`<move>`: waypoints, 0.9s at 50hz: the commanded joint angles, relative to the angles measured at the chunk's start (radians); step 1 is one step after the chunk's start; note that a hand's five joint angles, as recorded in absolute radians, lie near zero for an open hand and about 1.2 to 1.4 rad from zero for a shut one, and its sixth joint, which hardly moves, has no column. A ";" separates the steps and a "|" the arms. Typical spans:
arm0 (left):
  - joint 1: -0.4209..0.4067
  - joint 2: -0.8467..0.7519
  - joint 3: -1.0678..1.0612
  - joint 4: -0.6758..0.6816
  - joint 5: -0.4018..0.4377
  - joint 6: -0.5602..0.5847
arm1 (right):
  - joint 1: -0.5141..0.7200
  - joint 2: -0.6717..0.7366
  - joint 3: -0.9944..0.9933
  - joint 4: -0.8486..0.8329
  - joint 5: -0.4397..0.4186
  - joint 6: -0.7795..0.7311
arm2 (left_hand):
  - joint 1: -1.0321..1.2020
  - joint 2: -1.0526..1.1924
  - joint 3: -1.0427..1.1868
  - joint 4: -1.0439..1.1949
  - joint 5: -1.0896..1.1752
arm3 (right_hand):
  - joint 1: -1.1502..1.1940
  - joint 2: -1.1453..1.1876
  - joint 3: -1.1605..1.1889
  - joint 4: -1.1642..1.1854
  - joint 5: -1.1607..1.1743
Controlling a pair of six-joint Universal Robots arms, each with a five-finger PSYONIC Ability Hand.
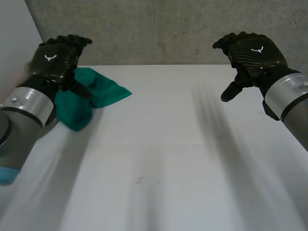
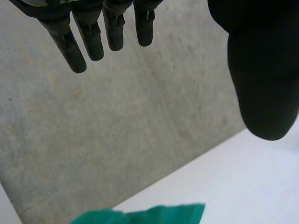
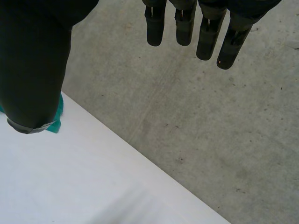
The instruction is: Fold the laundry.
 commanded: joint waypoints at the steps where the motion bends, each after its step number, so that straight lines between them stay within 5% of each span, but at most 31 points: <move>1: 0.042 -0.264 0.138 0.004 -0.002 0.265 | 0.002 0.000 0.000 0.000 -0.002 -0.001 | -0.025 -0.029 -0.030 -0.022 -0.032 | -0.020 -0.046 -0.034 -0.056 -0.063; 7: 0.154 -0.537 0.297 0.008 0.005 0.523 | 0.000 0.000 0.001 0.000 -0.002 -0.001 | -0.025 -0.029 -0.030 -0.023 -0.032 | -0.020 -0.046 -0.034 -0.056 -0.063; 20: 0.245 -0.801 0.501 0.091 0.025 0.603 | -0.001 0.000 0.007 0.002 0.000 -0.004 | 0.086 0.083 0.081 0.089 0.079 | -0.020 -0.046 -0.034 -0.056 -0.063; 23: 0.245 -0.817 0.527 0.113 0.061 0.603 | -0.001 0.000 0.009 0.002 0.000 -0.004 | 0.472 0.469 0.467 0.475 0.465 | -0.020 -0.046 -0.034 -0.056 -0.063; 26: 0.240 -0.817 0.538 0.148 0.058 0.600 | -0.001 0.000 0.009 0.002 0.000 -0.004 | 1.193 1.190 1.188 1.196 1.186 | -0.020 -0.046 -0.034 -0.056 -0.063; 27: 0.237 -0.815 0.538 0.162 0.053 0.600 | -0.001 0.000 0.009 0.002 0.000 -0.004 | 1.196 1.192 1.191 1.198 1.189 | -0.020 -0.046 -0.034 -0.056 -0.063; 38: 0.073 -0.532 0.365 0.237 -0.030 0.554 | -0.012 -0.002 0.000 0.000 0.001 -0.004 | 1.196 1.192 1.191 1.198 1.189 | -0.020 -0.046 -0.034 -0.056 -0.063; 45: -0.138 -0.279 0.229 0.179 -0.045 0.280 | -0.012 -0.009 -0.034 0.005 0.012 -0.001 | 1.196 1.192 1.191 1.198 1.189 | -0.020 -0.046 -0.034 -0.056 -0.063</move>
